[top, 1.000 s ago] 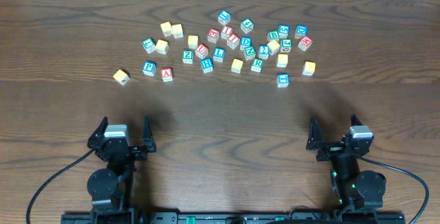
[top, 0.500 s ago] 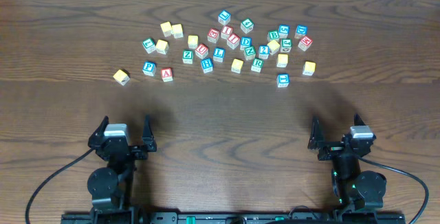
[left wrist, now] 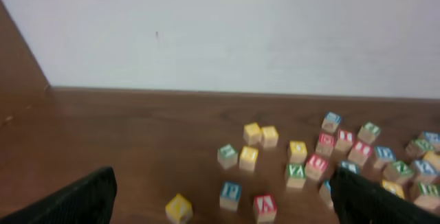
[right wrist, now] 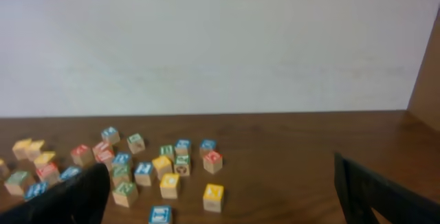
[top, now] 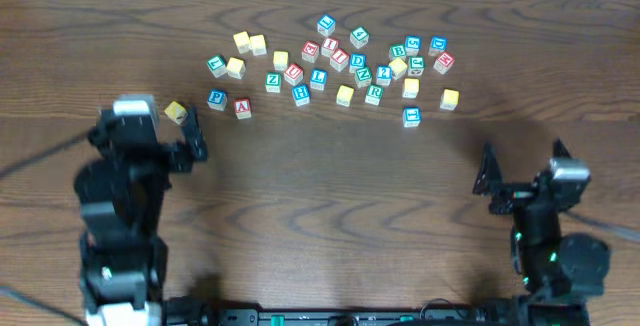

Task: Spell out CORL
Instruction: 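Raise both arms and move the right gripper over the yellow C block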

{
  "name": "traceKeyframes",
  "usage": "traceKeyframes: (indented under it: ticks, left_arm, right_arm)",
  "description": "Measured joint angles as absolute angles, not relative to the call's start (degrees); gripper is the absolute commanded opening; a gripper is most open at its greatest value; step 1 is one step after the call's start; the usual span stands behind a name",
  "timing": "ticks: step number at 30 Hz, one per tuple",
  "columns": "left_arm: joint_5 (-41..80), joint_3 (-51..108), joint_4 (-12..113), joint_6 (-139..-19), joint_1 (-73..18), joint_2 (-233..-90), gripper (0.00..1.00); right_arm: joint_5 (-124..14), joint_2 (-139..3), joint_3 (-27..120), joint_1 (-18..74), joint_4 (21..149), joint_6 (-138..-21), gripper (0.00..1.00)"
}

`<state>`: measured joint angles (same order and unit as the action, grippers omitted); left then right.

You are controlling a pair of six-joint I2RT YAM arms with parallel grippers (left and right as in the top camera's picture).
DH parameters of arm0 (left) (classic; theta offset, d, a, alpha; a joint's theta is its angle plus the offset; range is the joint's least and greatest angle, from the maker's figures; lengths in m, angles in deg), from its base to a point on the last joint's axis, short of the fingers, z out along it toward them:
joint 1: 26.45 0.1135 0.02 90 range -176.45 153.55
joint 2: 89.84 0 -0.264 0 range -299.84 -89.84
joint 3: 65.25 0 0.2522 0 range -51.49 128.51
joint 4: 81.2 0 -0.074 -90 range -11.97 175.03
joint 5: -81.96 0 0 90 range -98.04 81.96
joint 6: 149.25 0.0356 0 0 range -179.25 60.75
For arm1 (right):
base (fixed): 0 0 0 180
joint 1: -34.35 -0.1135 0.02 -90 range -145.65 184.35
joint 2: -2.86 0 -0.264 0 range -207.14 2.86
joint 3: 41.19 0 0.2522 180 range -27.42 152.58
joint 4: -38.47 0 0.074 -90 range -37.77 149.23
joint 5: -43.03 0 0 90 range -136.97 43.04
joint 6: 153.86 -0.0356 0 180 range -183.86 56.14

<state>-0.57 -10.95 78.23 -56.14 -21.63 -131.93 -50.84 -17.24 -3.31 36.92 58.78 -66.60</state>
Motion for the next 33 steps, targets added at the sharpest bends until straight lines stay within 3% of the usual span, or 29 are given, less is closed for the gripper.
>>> traceKeyframes:
  ticks: [8,17,24,29,33]
  left_arm:
    - [1.05,18.31,54.14,-55.79,-21.63,-154.94,0.98]
    - [5.13,42.09,35.78,-55.76,-21.63,-174.83,0.98]
    - [10.58,48.26,31.52,-55.76,-22.85,-185.41,0.98]
    - [11.43,48.30,31.41,-55.76,-25.58,-188.16,0.98]
    - [11.62,48.30,31.43,-55.76,-26.59,-189.19,0.98]
  right_arm:
    - [-56.40,-44.84,23.91,36.92,77.90,-65.90,0.99]
    - [-62.17,-80.06,58.03,36.24,101.69,-63.13,0.99]
    - [-59.26,-102.59,78.42,31.63,114.58,-61.42,0.99]
    - [-59.00,-108.80,79.01,30.14,113.53,-61.12,0.99]
    - [-61.45,-110.92,79.01,30.14,111.91,-61.31,0.71]
